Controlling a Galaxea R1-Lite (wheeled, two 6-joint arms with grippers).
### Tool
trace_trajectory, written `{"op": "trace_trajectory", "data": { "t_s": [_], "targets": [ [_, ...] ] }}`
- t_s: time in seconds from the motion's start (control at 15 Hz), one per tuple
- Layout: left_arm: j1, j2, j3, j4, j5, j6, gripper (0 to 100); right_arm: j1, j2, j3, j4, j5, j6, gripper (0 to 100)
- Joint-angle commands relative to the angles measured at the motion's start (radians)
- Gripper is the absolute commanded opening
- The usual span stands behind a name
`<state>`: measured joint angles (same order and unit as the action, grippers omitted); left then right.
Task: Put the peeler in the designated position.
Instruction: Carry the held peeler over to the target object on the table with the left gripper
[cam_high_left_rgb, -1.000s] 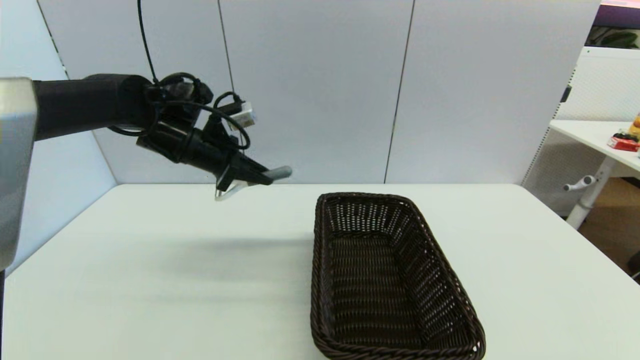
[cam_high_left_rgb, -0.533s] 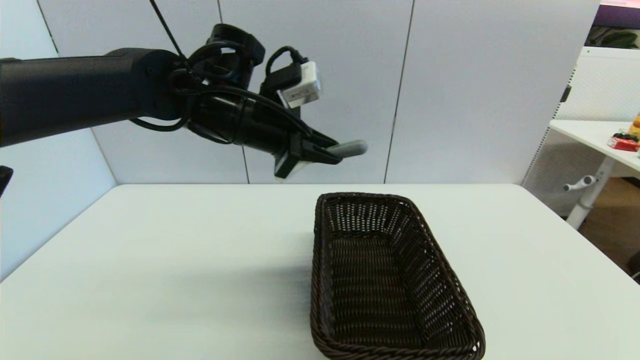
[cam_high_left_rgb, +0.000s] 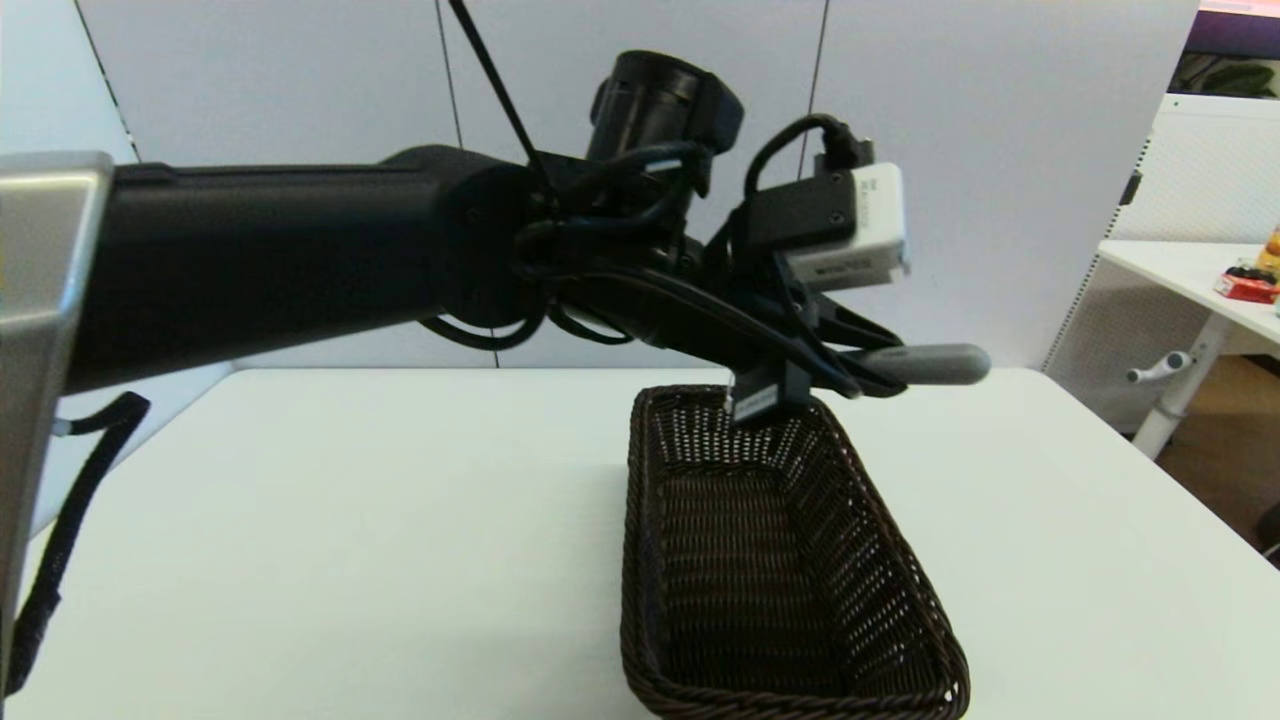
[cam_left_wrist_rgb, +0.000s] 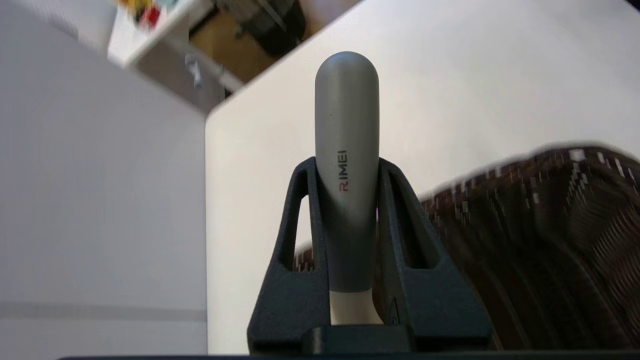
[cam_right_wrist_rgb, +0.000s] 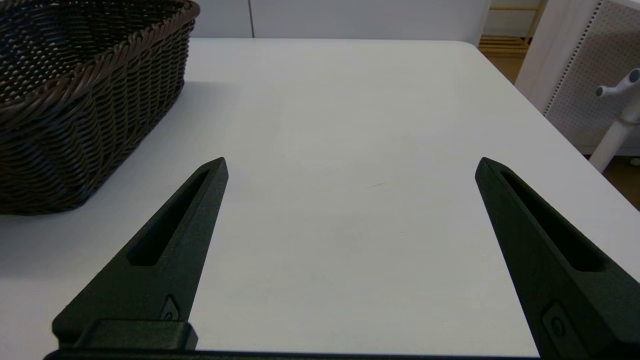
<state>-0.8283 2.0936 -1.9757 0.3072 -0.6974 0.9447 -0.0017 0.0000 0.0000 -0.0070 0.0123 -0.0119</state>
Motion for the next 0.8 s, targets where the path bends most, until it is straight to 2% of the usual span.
{"op": "trace_trajectory", "data": {
  "t_s": [0.07,0.53,0.8],
  "targets": [
    [-0.094,0.103,0.000,-0.200,0.010,0.006,0,0.000,0.000,0.000,-0.001,0.000,0.000,100],
    [-0.160,0.204,-0.009,-0.415,0.013,-0.010,0,0.000,0.000,0.000,-0.001,0.000,0.000,100],
    [-0.195,0.261,-0.011,-0.445,0.012,-0.030,0,0.000,0.000,0.000,-0.001,0.001,0.000,100]
  ]
}}
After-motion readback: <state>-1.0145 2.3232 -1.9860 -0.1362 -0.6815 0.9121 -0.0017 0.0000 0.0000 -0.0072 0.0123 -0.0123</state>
